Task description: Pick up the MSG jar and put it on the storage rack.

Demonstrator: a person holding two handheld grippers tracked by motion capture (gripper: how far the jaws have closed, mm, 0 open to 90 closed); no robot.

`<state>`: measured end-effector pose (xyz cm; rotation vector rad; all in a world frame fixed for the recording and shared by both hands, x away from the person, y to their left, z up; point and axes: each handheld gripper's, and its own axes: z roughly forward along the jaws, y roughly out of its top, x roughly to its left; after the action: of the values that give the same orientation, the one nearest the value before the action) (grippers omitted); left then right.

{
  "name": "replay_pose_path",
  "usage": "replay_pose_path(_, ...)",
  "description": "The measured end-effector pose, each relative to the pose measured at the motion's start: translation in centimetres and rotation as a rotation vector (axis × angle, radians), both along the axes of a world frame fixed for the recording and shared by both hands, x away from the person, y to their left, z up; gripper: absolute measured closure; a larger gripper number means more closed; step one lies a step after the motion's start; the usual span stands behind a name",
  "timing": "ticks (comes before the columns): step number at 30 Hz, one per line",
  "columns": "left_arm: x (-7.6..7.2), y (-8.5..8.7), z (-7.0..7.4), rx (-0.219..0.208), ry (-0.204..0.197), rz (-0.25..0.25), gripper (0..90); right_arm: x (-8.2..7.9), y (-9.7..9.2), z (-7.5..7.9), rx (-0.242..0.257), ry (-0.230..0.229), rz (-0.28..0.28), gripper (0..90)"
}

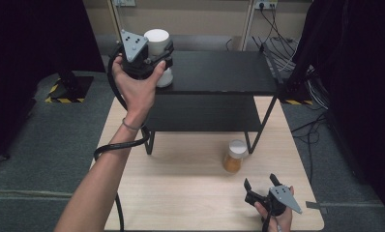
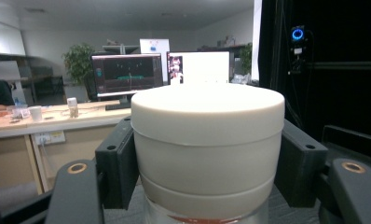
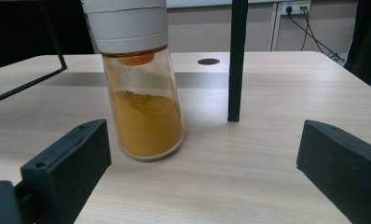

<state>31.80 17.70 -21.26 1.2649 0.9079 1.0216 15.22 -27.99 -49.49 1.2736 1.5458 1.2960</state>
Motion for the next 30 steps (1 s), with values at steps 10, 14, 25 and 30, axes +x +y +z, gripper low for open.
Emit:
replay_pose_path(10, 0.2, 0.4, -0.4, -0.009, -0.012, -0.012, 32.9, 0.0, 0.0, 0.0, -0.001, -0.003, 0.001, 3.0)
replay_pose_path(14, 0.1, 0.6, -0.4, -0.007, -0.032, -0.011, 24.9, 0.0, 0.0, 0.0, 0.0, -0.003, 0.002, 3.0)
replay_pose_path(25, -1.5, 1.6, -1.5, -0.016, -0.091, -0.036, 4.9, -0.1, 0.0, -0.1, -0.002, -0.005, 0.001, 3.0)
replay_pose_path(30, -2.2, 2.4, -2.3, -0.012, -0.104, -0.05, 4.2, -0.1, 0.0, -0.1, -0.001, -0.004, -0.001, 3.0)
